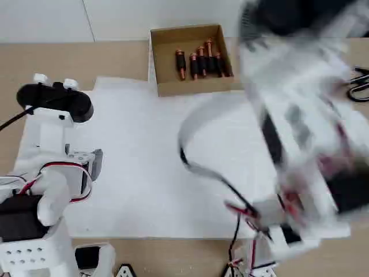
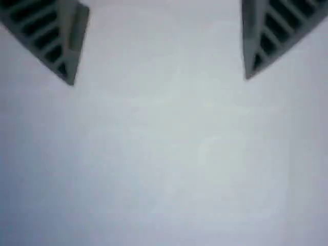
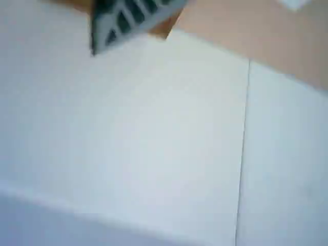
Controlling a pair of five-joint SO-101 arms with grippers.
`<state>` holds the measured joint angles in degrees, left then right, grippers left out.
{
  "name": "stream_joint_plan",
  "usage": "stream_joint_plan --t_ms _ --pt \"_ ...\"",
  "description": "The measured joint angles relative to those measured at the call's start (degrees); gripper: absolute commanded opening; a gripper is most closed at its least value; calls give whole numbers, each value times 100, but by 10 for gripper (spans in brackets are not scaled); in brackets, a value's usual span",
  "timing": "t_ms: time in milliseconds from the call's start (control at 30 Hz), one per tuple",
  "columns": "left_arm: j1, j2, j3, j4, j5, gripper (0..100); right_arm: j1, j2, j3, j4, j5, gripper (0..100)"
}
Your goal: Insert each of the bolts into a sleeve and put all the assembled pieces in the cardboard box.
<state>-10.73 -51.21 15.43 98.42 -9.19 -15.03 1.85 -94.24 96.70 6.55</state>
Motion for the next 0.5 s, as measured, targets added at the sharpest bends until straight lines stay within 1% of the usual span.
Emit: stream_joint_plan --t_ms 67,133,233,367,433,500 --pt "9 -167 0 0 176 202 9 -791 132 44 0 177" --pt "35 -501 0 0 308 202 167 -1530 501 44 0 177" --pt "35 -1152 0 0 396 202 554 -2655 1556 44 0 177" --pt "35 -1864 176 -79 396 202 800 -4149 3727 44 0 178" --pt "35 -2154 527 -290 396 202 835 -4774 5011 -70 0 178" --pt "35 -2418 958 -571 396 202 844 -5301 6409 -422 0 178"
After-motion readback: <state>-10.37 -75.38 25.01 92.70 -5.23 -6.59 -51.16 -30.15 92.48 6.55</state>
